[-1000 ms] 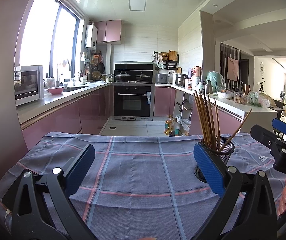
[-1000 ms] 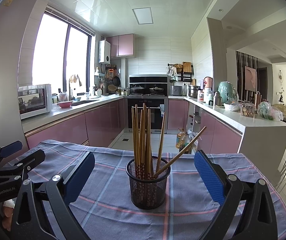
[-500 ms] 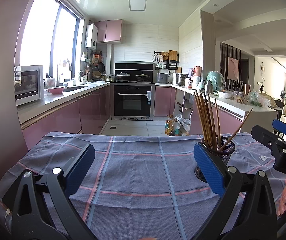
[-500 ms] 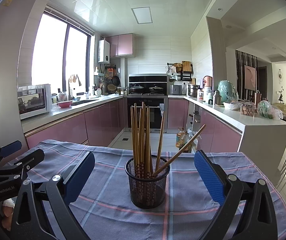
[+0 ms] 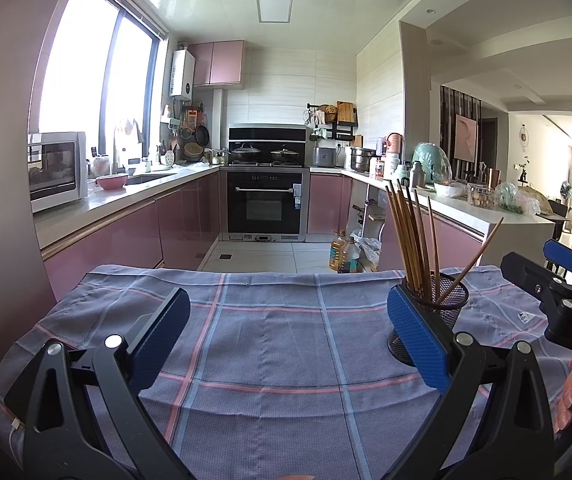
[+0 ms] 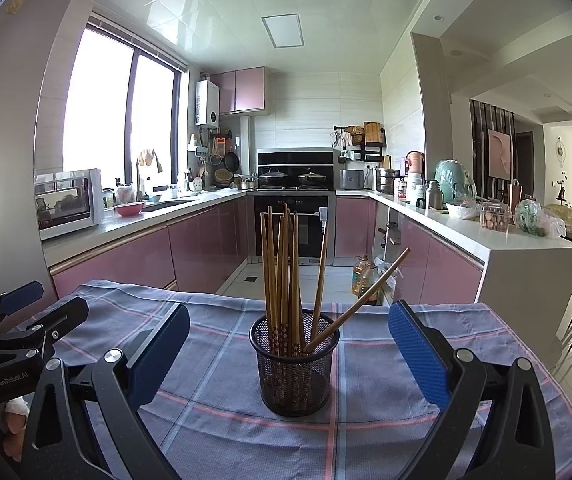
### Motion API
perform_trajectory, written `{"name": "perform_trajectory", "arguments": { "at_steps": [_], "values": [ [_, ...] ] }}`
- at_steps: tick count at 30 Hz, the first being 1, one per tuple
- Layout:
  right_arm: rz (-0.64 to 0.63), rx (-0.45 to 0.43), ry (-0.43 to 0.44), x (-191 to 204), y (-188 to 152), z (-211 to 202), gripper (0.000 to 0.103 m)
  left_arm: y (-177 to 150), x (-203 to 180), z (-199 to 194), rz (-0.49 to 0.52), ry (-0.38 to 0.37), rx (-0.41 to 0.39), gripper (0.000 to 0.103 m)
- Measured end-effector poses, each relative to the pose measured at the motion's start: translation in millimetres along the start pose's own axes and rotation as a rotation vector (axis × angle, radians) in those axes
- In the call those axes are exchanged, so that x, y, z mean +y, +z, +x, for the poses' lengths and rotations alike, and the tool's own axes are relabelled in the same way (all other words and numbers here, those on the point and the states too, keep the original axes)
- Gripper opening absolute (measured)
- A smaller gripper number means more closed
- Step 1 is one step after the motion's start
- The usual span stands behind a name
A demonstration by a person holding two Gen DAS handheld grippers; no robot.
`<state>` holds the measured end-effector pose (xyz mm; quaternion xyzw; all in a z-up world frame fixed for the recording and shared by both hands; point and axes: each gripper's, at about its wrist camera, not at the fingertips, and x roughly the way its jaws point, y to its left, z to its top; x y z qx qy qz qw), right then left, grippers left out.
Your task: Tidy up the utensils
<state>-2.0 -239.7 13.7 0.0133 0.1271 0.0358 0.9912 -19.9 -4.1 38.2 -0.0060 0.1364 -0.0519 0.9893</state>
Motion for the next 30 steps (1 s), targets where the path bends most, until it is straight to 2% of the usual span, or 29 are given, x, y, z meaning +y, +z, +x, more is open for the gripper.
{"name": "perform_trajectory", "arguments": {
  "at_steps": [30],
  "values": [
    [0.010, 0.005, 0.003, -2.5, -1.4, -0.4, 0.096, 0.5, -0.8, -1.2, 0.003, 0.000, -0.001, 0.097]
  ]
}}
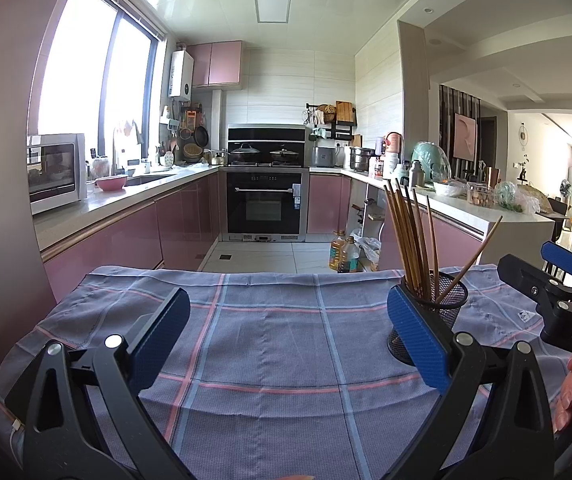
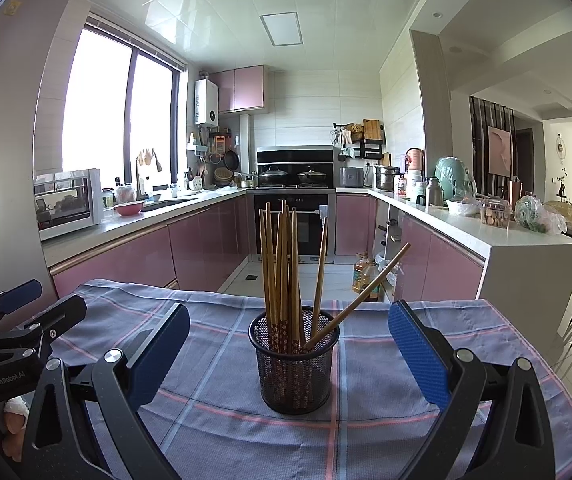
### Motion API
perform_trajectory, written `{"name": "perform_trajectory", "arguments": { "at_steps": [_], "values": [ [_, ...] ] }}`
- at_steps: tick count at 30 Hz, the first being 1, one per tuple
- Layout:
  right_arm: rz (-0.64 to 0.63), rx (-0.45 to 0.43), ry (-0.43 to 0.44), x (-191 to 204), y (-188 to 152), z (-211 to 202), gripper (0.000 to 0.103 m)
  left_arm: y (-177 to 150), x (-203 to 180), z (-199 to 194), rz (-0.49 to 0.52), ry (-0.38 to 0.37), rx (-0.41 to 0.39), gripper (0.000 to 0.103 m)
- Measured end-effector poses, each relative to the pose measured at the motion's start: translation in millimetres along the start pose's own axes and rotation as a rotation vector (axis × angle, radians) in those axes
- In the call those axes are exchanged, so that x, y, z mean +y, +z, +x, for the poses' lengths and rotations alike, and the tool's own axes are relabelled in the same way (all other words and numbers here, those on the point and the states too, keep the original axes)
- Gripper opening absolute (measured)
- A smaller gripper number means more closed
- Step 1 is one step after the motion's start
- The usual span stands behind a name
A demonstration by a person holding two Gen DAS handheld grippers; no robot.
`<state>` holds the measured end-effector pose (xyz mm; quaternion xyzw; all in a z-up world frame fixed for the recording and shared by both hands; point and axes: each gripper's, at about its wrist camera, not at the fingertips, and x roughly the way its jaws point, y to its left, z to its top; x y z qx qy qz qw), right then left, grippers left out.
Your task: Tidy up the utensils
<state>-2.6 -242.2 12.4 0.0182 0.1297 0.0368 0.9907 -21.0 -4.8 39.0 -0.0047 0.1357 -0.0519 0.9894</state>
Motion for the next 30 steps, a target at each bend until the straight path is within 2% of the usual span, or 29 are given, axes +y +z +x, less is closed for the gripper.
{"name": "perform_trajectory", "arguments": {
  "at_steps": [15, 19, 24, 27, 30],
  "values": [
    [0.002, 0.000, 0.002, -1.8, -0.2, 1.0, 0.096, 0.5, -0.5, -0.1, 0.000, 0.002, -0.002, 0.097],
    [0.002, 0.002, 0.003, -2.2, -0.3, 1.1, 0.096, 1.0, -1.5, -1.0, 0.013, 0.028, -0.013, 0.097],
    [-0.003, 0.014, 0.004, -6.6, -1.8, 2.4, 0.096, 0.4, 0.3, 2.9, 0.016, 0.022, 0.012, 0.097],
    [0.016, 0.060, -0.001, -22.5, -7.7, 10.2, 0.096, -1.8, 6.0, 11.6, -0.002, 0.010, 0.055, 0.097],
    [0.031, 0.158, -0.058, -51.6, -22.1, 29.2, 0.096, -6.5, 14.3, 24.1, -0.017, 0.014, 0.105, 0.097]
  ]
}}
